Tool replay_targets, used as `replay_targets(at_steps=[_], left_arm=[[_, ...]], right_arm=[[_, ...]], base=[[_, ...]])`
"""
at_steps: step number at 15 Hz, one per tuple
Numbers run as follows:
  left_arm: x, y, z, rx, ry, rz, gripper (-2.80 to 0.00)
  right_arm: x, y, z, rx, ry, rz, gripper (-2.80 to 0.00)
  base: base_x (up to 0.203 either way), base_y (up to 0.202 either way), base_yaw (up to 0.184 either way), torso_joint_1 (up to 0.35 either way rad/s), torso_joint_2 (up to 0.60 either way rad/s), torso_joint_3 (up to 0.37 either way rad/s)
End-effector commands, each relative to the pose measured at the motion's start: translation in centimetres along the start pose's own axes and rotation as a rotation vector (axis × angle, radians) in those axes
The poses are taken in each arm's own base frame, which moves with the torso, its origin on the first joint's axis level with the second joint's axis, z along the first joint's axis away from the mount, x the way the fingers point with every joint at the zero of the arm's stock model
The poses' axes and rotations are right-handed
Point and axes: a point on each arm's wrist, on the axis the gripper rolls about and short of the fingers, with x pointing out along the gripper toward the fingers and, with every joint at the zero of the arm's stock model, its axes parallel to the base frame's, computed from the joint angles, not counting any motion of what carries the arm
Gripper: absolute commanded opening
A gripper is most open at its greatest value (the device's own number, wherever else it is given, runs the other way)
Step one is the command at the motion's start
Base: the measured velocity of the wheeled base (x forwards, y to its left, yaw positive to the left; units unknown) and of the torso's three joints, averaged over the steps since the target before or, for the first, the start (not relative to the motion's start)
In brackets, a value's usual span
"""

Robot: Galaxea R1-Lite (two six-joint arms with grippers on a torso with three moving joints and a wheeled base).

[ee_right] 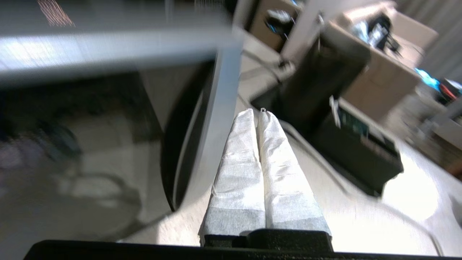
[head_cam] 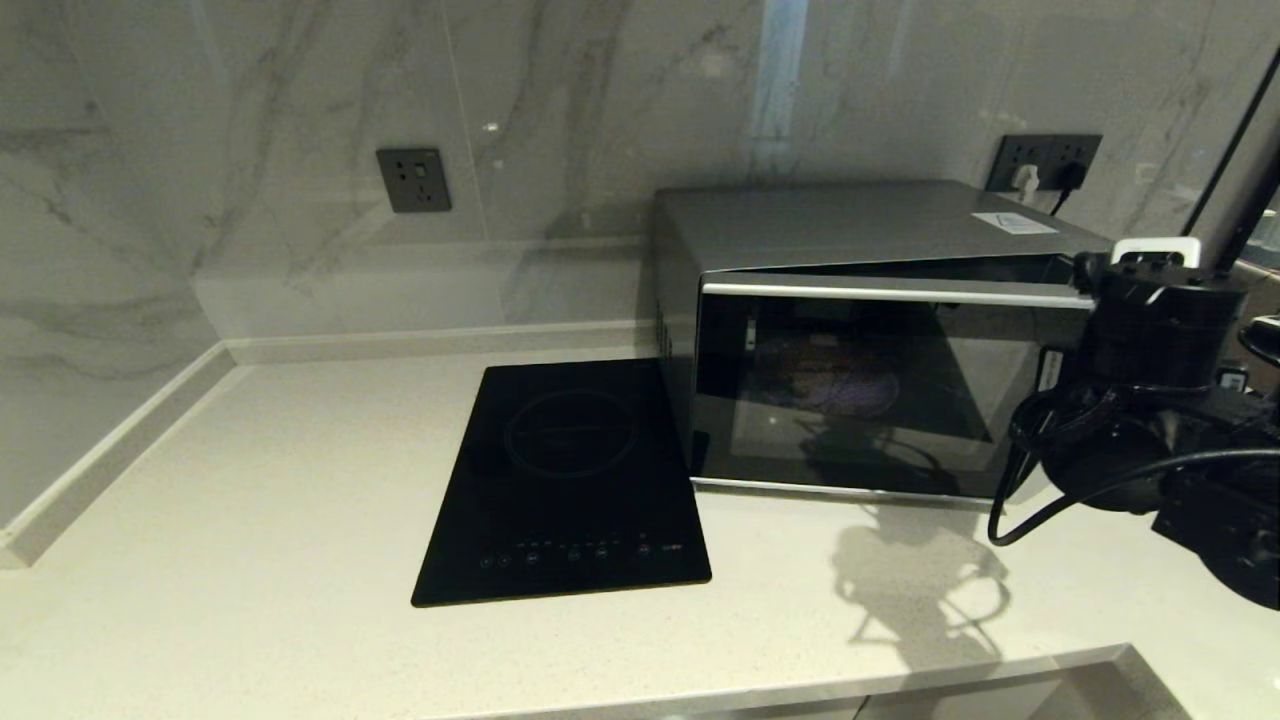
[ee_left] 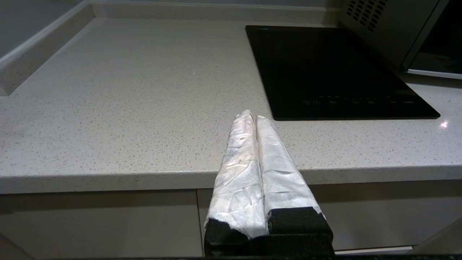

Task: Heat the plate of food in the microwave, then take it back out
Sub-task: Open the microwave oven

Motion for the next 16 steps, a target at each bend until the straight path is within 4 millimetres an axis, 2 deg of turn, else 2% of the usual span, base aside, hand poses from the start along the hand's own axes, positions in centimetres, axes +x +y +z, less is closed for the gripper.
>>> replay_targets(at_steps=[1,3,4,7,10,11,12,14,16], left_arm=[[0.0,0.0,0.0,-0.002,0.001,0.001,-2.8],[0.0,0.0,0.0,-0.001,0.001,0.001,-2.8],[0.0,0.0,0.0,-0.001,0.001,0.001,-2.8],[0.0,0.0,0.0,-0.001,0.001,0.001,-2.8],[0.0,0.0,0.0,-0.001,0.001,0.001,-2.8],[0.0,0.0,0.0,-0.001,0.001,0.001,-2.8],[0.0,0.0,0.0,-0.001,0.001,0.001,-2.8],[0.0,0.0,0.0,-0.001,0.001,0.001,-2.8],[0.0,0.0,0.0,-0.002,0.001,0.001,-2.8]], right_arm=[[-1.7,-3.8,4.4,0.083,-0.078,0.036,-2.8],[-2.6,-6.5,6.8,0.055,-0.122,0.076,-2.8],[-2.5,-7.2,7.3,0.005,-0.115,0.094,-2.8],[-1.2,-9.1,8.6,-0.179,-0.017,0.181,-2.8],[-0.5,-10.2,10.9,-0.172,0.145,0.355,-2.8],[-0.3,-10.1,11.5,-0.129,0.225,0.429,-2.8],[0.2,-9.2,11.4,-0.078,0.322,0.489,-2.8],[1.9,-6.5,10.1,-0.009,0.464,0.521,-2.8],[3.5,-3.9,9.3,0.043,0.535,0.512,-2.8]], base=[[0.0,0.0,0.0,0.0,0.0,0.0],[0.0,0.0,0.0,0.0,0.0,0.0],[0.0,0.0,0.0,0.0,0.0,0.0],[0.0,0.0,0.0,0.0,0.0,0.0],[0.0,0.0,0.0,0.0,0.0,0.0],[0.0,0.0,0.0,0.0,0.0,0.0],[0.0,0.0,0.0,0.0,0.0,0.0],[0.0,0.0,0.0,0.0,0.0,0.0],[0.0,0.0,0.0,0.0,0.0,0.0]])
